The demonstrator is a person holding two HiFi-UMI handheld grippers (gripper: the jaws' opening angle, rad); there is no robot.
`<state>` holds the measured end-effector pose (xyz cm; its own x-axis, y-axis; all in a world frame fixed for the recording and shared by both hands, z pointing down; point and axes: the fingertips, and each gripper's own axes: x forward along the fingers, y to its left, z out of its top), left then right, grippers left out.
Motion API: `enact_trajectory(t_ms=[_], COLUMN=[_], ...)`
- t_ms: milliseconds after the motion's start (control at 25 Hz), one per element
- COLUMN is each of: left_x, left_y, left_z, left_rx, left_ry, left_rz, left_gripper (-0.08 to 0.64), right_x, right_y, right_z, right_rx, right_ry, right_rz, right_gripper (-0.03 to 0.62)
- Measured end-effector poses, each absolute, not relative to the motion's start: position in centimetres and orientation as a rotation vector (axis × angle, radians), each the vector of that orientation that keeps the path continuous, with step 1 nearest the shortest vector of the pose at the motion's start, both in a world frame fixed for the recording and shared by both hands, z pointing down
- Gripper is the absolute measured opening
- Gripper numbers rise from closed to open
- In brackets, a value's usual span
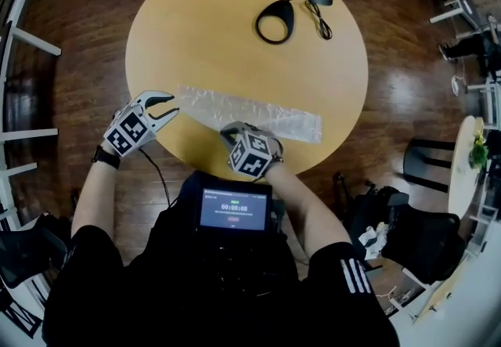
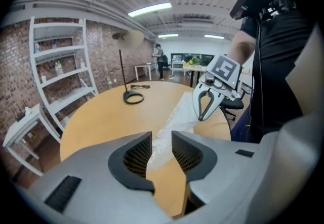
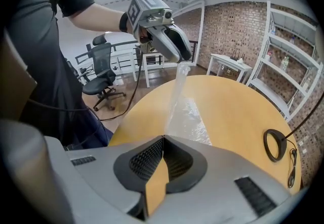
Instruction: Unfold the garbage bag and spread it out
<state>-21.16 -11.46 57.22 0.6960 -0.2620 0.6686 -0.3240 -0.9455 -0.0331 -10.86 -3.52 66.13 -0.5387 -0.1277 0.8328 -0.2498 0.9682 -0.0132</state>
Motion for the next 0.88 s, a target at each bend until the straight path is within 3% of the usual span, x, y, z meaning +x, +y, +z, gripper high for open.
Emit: enact_trajectory(t_ms=[240, 560, 880], left_x=[-24.6, -15.3, -12.2], left_y=[-16.0, -13.0, -12.5], left_z=[59.2, 66.0, 73.5], left_rx=[2.638, 2.563, 2.529], left_ry=[-0.803, -0.404, -0.196], left_rz=[1.023, 1.374, 1.722], left_gripper=[0.129, 0.129, 0.129], right_x=[-10.8, -11.5, -11.9], right_y=[-1.7, 0.3, 2.4], right_z=[67.0, 68.2, 69.7], right_rx=[0.249, 0.249, 0.229], right_ry=[-2.146, -2.147, -2.137], right_rz=[0.179, 0.239, 0.280], right_gripper=[0.011, 0.011, 0.011])
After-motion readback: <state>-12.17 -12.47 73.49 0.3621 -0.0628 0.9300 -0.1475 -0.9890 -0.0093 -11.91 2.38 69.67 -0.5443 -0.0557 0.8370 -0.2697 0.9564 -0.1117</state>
